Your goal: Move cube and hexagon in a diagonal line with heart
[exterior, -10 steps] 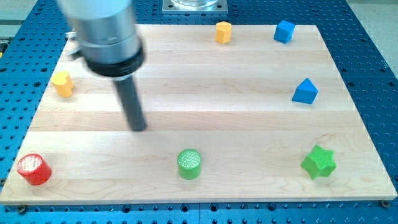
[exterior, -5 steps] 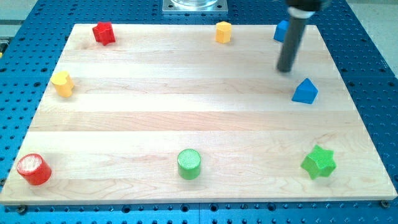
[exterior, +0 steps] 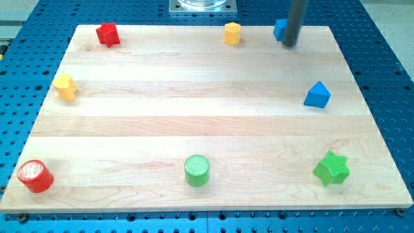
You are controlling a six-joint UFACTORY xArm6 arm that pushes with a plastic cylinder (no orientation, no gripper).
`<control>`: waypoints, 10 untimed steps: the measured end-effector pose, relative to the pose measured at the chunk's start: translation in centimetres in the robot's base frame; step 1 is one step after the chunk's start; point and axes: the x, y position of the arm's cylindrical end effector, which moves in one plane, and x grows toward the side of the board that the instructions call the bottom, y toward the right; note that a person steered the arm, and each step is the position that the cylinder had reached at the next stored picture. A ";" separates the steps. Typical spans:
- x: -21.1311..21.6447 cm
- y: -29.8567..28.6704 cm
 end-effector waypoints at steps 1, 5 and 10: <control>-2.1 4.1; -4.9 -11.0; 7.3 -27.1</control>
